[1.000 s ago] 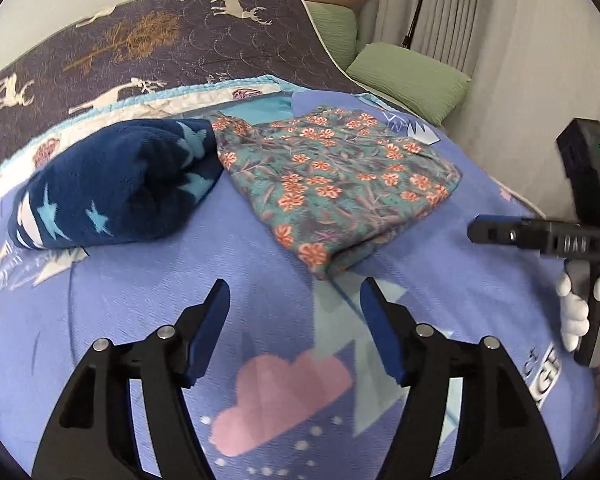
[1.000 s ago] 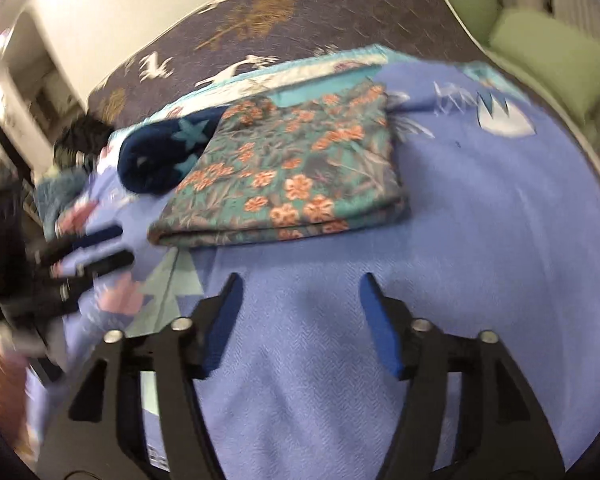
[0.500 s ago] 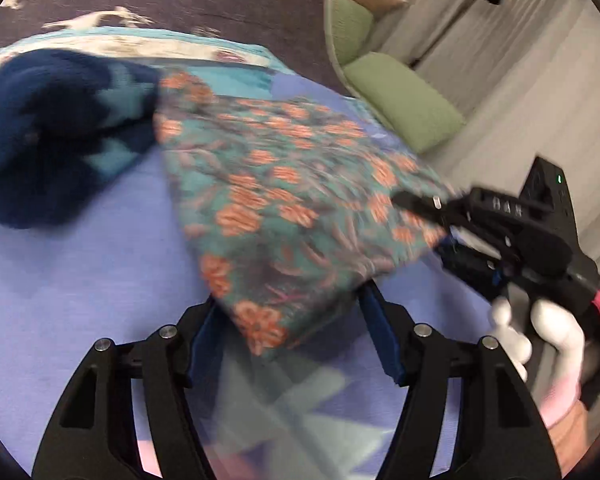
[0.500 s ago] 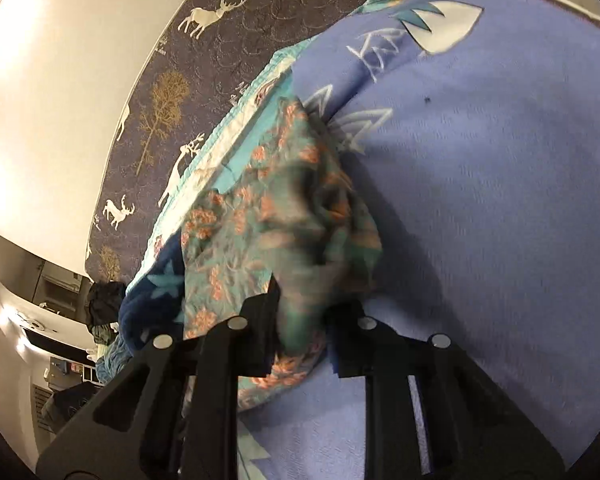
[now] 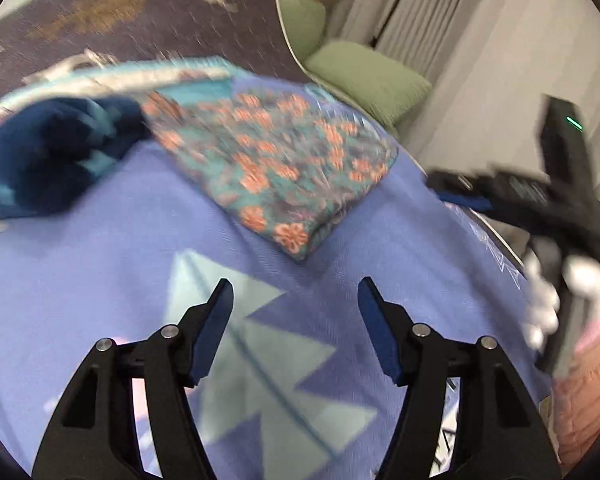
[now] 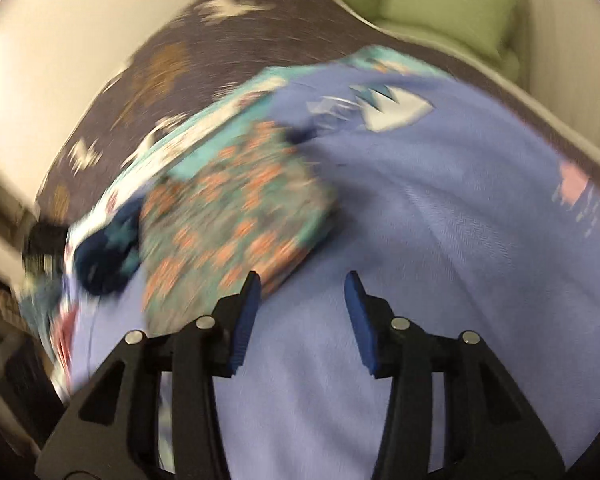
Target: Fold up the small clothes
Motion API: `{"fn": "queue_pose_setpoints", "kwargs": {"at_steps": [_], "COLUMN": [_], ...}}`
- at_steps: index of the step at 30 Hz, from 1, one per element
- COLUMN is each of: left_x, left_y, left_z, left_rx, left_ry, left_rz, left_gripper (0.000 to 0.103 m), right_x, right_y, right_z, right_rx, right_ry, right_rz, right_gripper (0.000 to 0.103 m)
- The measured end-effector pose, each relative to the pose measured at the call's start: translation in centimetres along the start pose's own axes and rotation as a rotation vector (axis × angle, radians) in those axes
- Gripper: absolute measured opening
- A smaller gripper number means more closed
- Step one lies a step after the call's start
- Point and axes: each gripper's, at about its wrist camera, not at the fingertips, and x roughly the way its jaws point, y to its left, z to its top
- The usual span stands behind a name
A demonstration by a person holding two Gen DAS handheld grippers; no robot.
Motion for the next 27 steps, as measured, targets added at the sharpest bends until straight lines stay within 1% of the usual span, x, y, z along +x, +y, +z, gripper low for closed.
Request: {"fn": "queue_pose_setpoints", "kwargs": {"at_steps": [1, 2, 3, 4, 5, 6, 7, 8, 10, 11, 12, 14, 15, 16, 19, 22, 27], "left_x": [-1.2, -3.2, -4.5, -6.0, -7.7, -9.1, -10.0, -11.4, -13.2, -13.8, -14.4, -15.3, -15.5, -15.7, -16.6, -17.2, -18.0], "left_y": [-0.2, -0.8, -1.4, -2.0, -2.9, -3.7, -4.3, -5.1, -6.4, -6.5, -6.7, -7.0, -7.2, -7.4, -7.5, -8.0, -8.6], "left_z": [-0.1, -0.4, -0.5, -0.7, -1.0, -1.3, -1.5, -2.0, -3.0, -3.2, -3.6, -4.3, -4.8, -5.1, -6.2, -6.9, -7.7], "left_rx": [0.005, 0.019, 0.031, 0.046, 0.067, 0.084, 0.093, 0.1, 0.098, 0.095, 0.088, 0.069, 0.064, 0.064, 0.053, 0.055, 0.06], "left_ry": [-0.033, -0.095, -0.14, -0.185, -0.238, -0.277, -0.302, -0.334, -0.371, -0.376, -0.378, -0.37, -0.365, -0.358, -0.341, -0.343, -0.349], "left_rz": [0.013, 0.046, 0.079, 0.117, 0.171, 0.206, 0.225, 0.243, 0.27, 0.284, 0.314, 0.401, 0.431, 0.443, 0.412, 0.419, 0.413], "left_gripper": [0.071, 0.078, 0.085, 0.089, 0.095, 0.1, 0.101, 0.101, 0.101, 0.101, 0.101, 0.101, 0.101, 0.101, 0.101, 0.101, 0.101], "right_x": [-2.0, -4.3, -6.0, -8.1, -9.6, -11.2, -12.4, -12.8, -13.5, -13.8, -14.1, -14.9, -15.6, -16.4, -17.8, -18.6, -19.4], "right_y": [1.6, 3.2, 4.0, 5.4, 6.1, 7.0, 7.3, 7.7, 8.0, 8.0, 7.8, 7.1, 6.8, 6.8, 6.8, 7.3, 8.1], "right_z": [-1.2, -2.5, -3.3, -4.6, -5.5, -6.9, -7.8, -8.5, -9.7, -10.2, -10.6, -11.3, -11.6, -12.1, -12.6, -13.2, -14.0], "right_rx": [-0.064, -0.117, -0.145, -0.178, -0.197, -0.212, -0.217, -0.222, -0.229, -0.222, -0.205, -0.167, -0.141, -0.13, -0.122, -0.145, -0.17], "right_ry": [-0.043, -0.099, -0.141, -0.209, -0.262, -0.319, -0.348, -0.365, -0.354, -0.342, -0.337, -0.351, -0.362, -0.367, -0.38, -0.383, -0.39], "right_rz": [0.005, 0.0, -0.008, -0.023, -0.033, -0.047, -0.056, -0.06, -0.06, -0.061, -0.07, -0.08, -0.08, -0.078, -0.085, -0.106, -0.116], "right_gripper": [0.058, 0.07, 0.077, 0.088, 0.094, 0.097, 0.101, 0.101, 0.101, 0.101, 0.101, 0.101, 0.101, 0.101, 0.101, 0.101, 0.101]}}
